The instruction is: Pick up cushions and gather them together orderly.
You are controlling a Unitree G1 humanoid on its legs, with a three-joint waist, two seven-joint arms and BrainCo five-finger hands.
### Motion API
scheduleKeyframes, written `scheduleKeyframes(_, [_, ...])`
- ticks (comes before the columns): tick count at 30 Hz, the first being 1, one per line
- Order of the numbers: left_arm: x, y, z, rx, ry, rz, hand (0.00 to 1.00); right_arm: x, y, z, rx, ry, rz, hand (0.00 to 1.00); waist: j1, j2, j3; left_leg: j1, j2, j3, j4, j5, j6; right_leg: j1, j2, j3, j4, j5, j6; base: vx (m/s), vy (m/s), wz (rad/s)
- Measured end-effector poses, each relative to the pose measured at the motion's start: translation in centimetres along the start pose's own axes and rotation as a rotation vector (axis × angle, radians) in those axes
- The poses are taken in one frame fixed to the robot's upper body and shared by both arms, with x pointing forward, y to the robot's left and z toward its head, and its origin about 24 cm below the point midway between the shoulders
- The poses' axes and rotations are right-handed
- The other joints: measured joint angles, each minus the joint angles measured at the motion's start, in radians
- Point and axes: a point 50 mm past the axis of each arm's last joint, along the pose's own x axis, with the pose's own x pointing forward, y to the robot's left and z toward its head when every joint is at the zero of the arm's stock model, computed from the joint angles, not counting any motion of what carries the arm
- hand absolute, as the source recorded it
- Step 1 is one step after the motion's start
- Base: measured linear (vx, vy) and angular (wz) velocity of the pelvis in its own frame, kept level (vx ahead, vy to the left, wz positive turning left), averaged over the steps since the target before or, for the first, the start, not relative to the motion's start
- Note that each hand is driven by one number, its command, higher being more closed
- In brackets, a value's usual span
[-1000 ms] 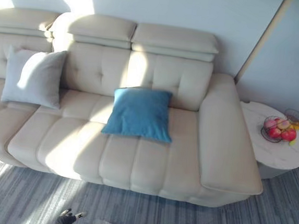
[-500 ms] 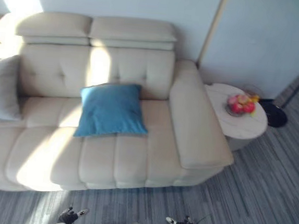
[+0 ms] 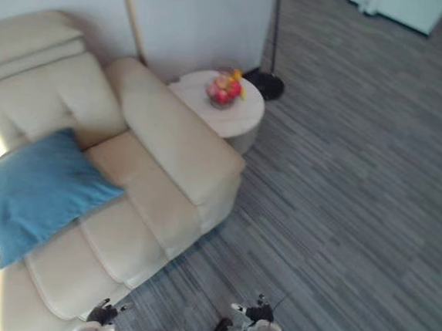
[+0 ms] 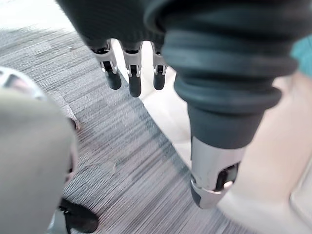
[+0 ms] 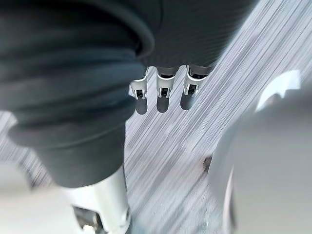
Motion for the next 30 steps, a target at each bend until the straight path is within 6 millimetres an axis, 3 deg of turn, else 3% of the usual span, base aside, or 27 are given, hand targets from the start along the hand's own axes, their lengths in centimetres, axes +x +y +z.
scheduleKeyframes(1, [0.0,0.0,-0.1,0.000,0.004,-0.001,0.00,0.0,0.1,-0.2,0.000,0.003,0.001,0.00,-0.001,0.001,0.004,-0.011,0.022,-0.014,0.054,-0.001,0.012,0.012,0.015,0.014,-0.005,-0.002,-0.015,0.09,-0.259,-1.09])
scheduleKeyframes(2, [-0.1,-0.2,-0.3,-0.012,0.008,-0.004,0.00,-0.1,-0.3,-0.4,0.006,0.009,-0.009,0.00,0.001,0.006,0.006,-0.057,0.059,-0.108,0.220,-0.026,0.056,0.036,0.053,0.062,-0.002,-0.014,-0.046,0.11,-0.174,-1.27])
scheduleKeyframes(4, [-0.1,-0.3,0.0,-0.010,-0.005,-0.007,0.00,0.1,-0.6,0.1,0.011,-0.004,-0.020,0.00,0.002,0.008,0.009,-0.107,0.004,-0.252,0.289,-0.056,0.025,0.055,0.081,0.146,0.001,-0.020,-0.045,0.15,-0.120,-1.46])
scheduleKeyframes(6, [-0.1,-0.9,-0.1,-0.021,-0.009,-0.018,0.00,0.2,-0.5,0.8,0.020,-0.024,-0.018,0.00,0.004,0.004,0.015,-0.175,-0.128,-0.429,0.235,-0.091,-0.014,0.066,0.100,0.273,0.001,-0.008,-0.051,0.18,-0.034,-1.61])
scheduleKeyframes(7, [-0.2,-1.0,-0.1,-0.023,-0.010,-0.021,0.00,0.2,-0.4,0.8,0.021,-0.023,-0.018,0.00,0.010,0.011,0.013,-0.189,-0.146,-0.459,0.214,-0.096,-0.022,0.067,0.099,0.282,0.001,-0.002,-0.048,0.19,0.054,-1.94])
scheduleKeyframes(8, [-0.2,-1.6,0.3,-0.038,-0.025,-0.031,0.00,0.1,-0.1,0.7,0.025,-0.021,-0.010,0.00,0.013,0.026,0.019,-0.233,-0.204,-0.555,0.150,-0.110,-0.030,0.079,0.128,0.390,0.001,0.001,-0.037,0.20,0.084,-1.47])
scheduleKeyframes(11, [-0.2,-2.1,0.4,-0.069,-0.025,-0.036,0.00,0.0,0.6,0.7,0.058,-0.022,0.002,0.00,0.032,0.034,0.017,-0.253,-0.284,-0.743,0.036,-0.103,-0.047,0.077,0.149,0.511,0.002,-0.014,-0.007,0.20,0.161,-1.74])
scheduleKeyframes(12, [-0.3,-2.2,0.2,-0.076,-0.020,-0.038,0.00,-0.1,1.2,1.0,0.069,-0.037,0.014,0.00,0.036,0.047,0.015,-0.243,-0.281,-0.812,-0.056,-0.067,-0.016,0.079,0.179,0.591,0.012,-0.029,0.000,0.23,0.247,-2.00])
scheduleKeyframes(13, [-0.3,-2.3,0.2,-0.081,-0.019,-0.038,0.00,-0.2,1.5,1.0,0.077,-0.044,0.021,0.00,0.037,0.048,0.016,-0.234,-0.267,-0.796,-0.057,-0.030,-0.028,0.079,0.188,0.612,0.027,-0.044,-0.002,0.21,0.228,-1.85])
scheduleKeyframes(14, [-0.2,-2.1,0.2,-0.084,-0.021,-0.035,0.00,-0.4,1.9,1.0,0.089,-0.053,0.029,0.00,0.040,0.040,0.017,-0.215,-0.256,-0.736,-0.048,-0.038,-0.022,0.076,0.188,0.641,0.058,-0.066,0.007,0.24,0.232,-1.54])
scheduleKeyframes(15, [-0.2,-1.5,0.3,-0.079,-0.022,-0.023,0.00,-0.9,2.7,0.6,0.111,-0.061,0.048,0.00,0.040,0.015,0.009,-0.204,-0.254,-0.654,-0.039,-0.067,-0.005,0.038,0.161,0.641,0.111,-0.100,0.028,0.27,0.274,-1.91])
scheduleKeyframes(16, [-0.1,-0.9,0.4,-0.074,-0.026,-0.011,0.00,-1.1,3.2,0.4,0.133,-0.059,0.059,0.00,0.045,-0.013,-0.004,-0.202,-0.249,-0.575,-0.031,-0.082,0.011,-0.019,0.114,0.590,0.171,-0.111,0.059,0.25,0.259,-1.69])
scheduleKeyframes(17, [-0.1,-0.7,0.5,-0.073,-0.029,-0.007,0.00,-1.1,3.3,0.4,0.139,-0.057,0.062,0.00,0.048,-0.023,-0.005,-0.200,-0.245,-0.540,-0.028,-0.086,0.016,-0.041,0.090,0.561,0.198,-0.112,0.070,0.18,0.196,-1.82])
scheduleKeyframes(18, [0.0,-0.5,0.8,-0.070,-0.037,-0.001,0.00,-1.1,3.7,0.5,0.164,-0.054,0.069,0.00,0.058,-0.044,0.003,-0.173,-0.239,-0.449,-0.022,-0.096,0.024,-0.090,0.012,0.423,0.257,-0.104,0.096,0.17,0.135,-1.70])
scheduleKeyframes(19, [0.0,-0.5,0.9,-0.069,-0.038,0.002,0.00,-1.1,3.7,0.5,0.165,-0.056,0.070,0.00,0.057,-0.045,0.006,-0.143,-0.230,-0.392,-0.023,-0.101,0.032,-0.097,-0.055,0.278,0.271,-0.101,0.096,0.17,0.104,-1.64])
scheduleKeyframes(21, [0.0,-0.5,0.6,-0.068,-0.026,0.001,0.00,-1.1,3.8,0.5,0.165,-0.052,0.074,0.00,0.057,-0.037,0.009,-0.086,-0.199,-0.300,-0.048,-0.104,0.033,-0.077,-0.093,0.131,0.214,-0.062,0.086,0.14,0.017,-1.52])
scheduleKeyframes(23, [0.1,-0.6,0.6,-0.048,-0.025,-0.006,0.00,-1.0,3.8,0.6,0.163,-0.049,0.074,0.00,0.053,-0.029,0.009,-0.058,-0.181,-0.288,-0.084,-0.106,0.029,-0.083,-0.078,0.081,0.161,-0.035,0.088,0.17,-0.101,-1.34])
scheduleKeyframes(24, [0.3,-1.1,1.5,-0.015,-0.042,-0.028,0.00,-0.6,3.3,1.0,0.150,-0.051,0.065,0.00,0.047,-0.011,0.018,-0.033,-0.153,-0.293,-0.138,-0.121,0.006,-0.122,-0.066,0.028,0.180,-0.039,0.122,0.23,-0.182,-1.22])
scheduleKeyframes(25, [0.5,-1.4,2.4,0.018,-0.061,-0.045,0.00,-0.3,2.7,1.5,0.134,-0.059,0.051,0.00,0.050,-0.002,0.035,0.000,-0.137,-0.282,-0.192,-0.137,-0.025,-0.163,-0.063,-0.028,0.182,-0.042,0.114,0.20,-0.157,-1.21])
scheduleKeyframes(26, [0.7,-1.4,2.7,0.034,-0.064,-0.046,0.00,-0.2,2.5,1.6,0.130,-0.060,0.046,0.00,0.051,-0.002,0.038,0.008,-0.129,-0.276,-0.203,-0.134,-0.030,-0.176,-0.065,-0.038,0.165,-0.033,0.102,0.23,-0.194,-0.88])
scheduleKeyframes(27, [0.8,-1.0,2.8,0.061,-0.059,-0.043,0.00,-0.1,1.6,1.5,0.146,-0.058,0.019,0.00,0.039,-0.012,0.036,0.029,-0.127,-0.267,-0.221,-0.134,-0.034,-0.184,-0.074,-0.048,0.128,0.028,0.068,0.15,-0.153,-0.38])
scheduleKeyframes(28, [0.8,-0.8,3.0,0.070,-0.063,-0.040,0.00,-0.1,1.3,1.4,0.152,-0.054,0.008,0.00,0.035,-0.019,0.033,0.037,-0.121,-0.270,-0.219,-0.134,-0.034,-0.178,-0.071,-0.051,0.132,0.029,0.034,0.38,-0.366,-0.28])
scheduleKeyframes(30, [0.8,-1.3,3.2,0.084,-0.074,-0.060,0.00,-0.1,-0.5,-0.2,0.186,0.008,-0.057,0.00,0.018,0.004,0.033,0.008,-0.075,-0.346,-0.043,-0.085,-0.059,-0.117,-0.035,-0.055,0.136,-0.023,-0.020,0.38,-0.349,-0.14])
